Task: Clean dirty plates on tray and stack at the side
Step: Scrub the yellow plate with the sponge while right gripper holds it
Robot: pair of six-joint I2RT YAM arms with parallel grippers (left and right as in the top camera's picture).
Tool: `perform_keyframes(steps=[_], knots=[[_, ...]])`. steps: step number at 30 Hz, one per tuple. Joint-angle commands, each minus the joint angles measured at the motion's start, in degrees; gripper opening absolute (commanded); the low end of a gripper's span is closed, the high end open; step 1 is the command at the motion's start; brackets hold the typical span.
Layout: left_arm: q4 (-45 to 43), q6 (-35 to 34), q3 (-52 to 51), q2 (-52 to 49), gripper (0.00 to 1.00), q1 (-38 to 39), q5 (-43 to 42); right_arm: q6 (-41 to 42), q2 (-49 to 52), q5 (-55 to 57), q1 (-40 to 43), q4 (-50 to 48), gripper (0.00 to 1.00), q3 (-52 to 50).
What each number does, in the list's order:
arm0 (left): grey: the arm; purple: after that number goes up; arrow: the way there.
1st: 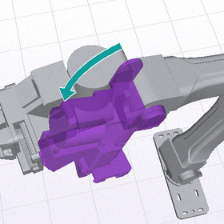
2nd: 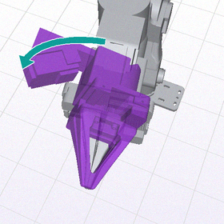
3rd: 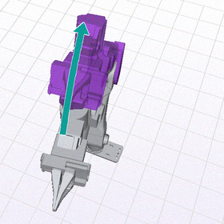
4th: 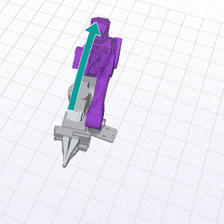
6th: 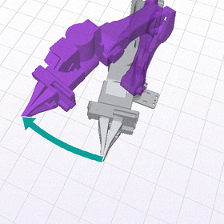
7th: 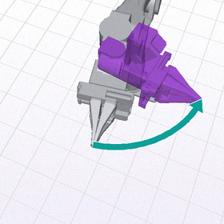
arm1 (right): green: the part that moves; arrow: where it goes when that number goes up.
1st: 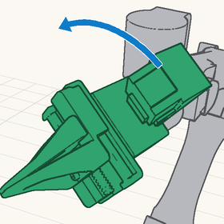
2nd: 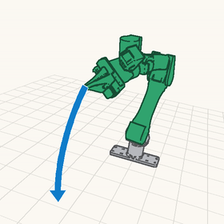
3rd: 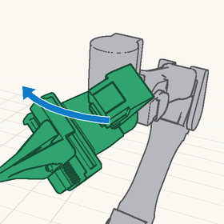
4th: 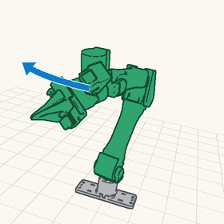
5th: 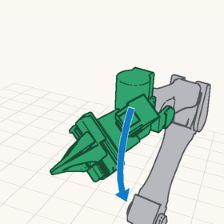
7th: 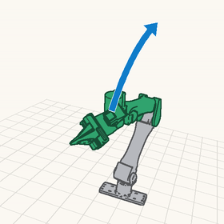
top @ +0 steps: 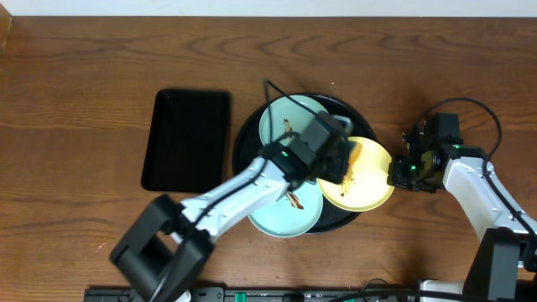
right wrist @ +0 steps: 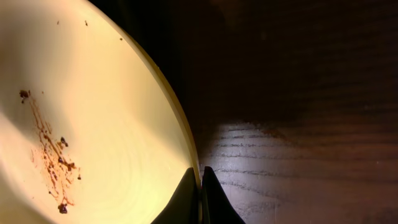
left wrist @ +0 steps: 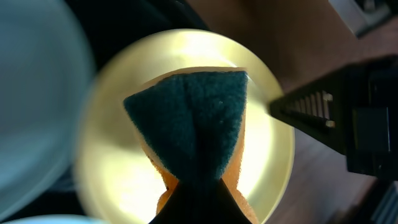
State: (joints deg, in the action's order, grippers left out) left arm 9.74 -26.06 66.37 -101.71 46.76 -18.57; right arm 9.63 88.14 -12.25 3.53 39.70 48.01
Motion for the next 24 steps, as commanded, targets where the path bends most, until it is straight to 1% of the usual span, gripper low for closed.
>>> perform_keyframes(steps=[1, 4, 11, 13, 16, 19, 24], knots=[[-2.9, -6.0, 1.0, -3.0, 0.07, 1.9, -3.2, -0.3, -0.2, -0.7, 0.1, 0.2, 0.01, 0.7], [-6.2, -6.9, 1.0, -5.4, 0.07, 2.5, -8.1, -0.3, -0.2, -0.7, 0.1, 0.2, 0.01, 0.7], [-6.3, -7.0, 1.0, -9.8, 0.07, 2.8, -8.4, -0.3, -0.2, -0.7, 0.2, 0.2, 0.01, 0.7], [-4.7, -7.0, 1.0, -10.4, 0.07, 2.7, -6.4, -0.4, -0.2, -0.7, 0.2, 0.2, 0.01, 0.7], [-1.2, -5.4, 1.0, -10.4, 0.07, 2.1, 0.7, -0.5, -0.2, -0.7, 0.2, 0.2, 0.01, 0.7], [1.9, -5.1, 1.1, -10.4, 0.07, 0.5, 6.1, -0.5, -0.2, -0.7, 0.2, 0.2, 0.01, 0.7], [2.5, -7.3, 1.3, -9.9, 0.07, -2.7, 5.8, -0.5, -0.2, -0.7, 0.2, 0.4, 0.01, 0.7]])
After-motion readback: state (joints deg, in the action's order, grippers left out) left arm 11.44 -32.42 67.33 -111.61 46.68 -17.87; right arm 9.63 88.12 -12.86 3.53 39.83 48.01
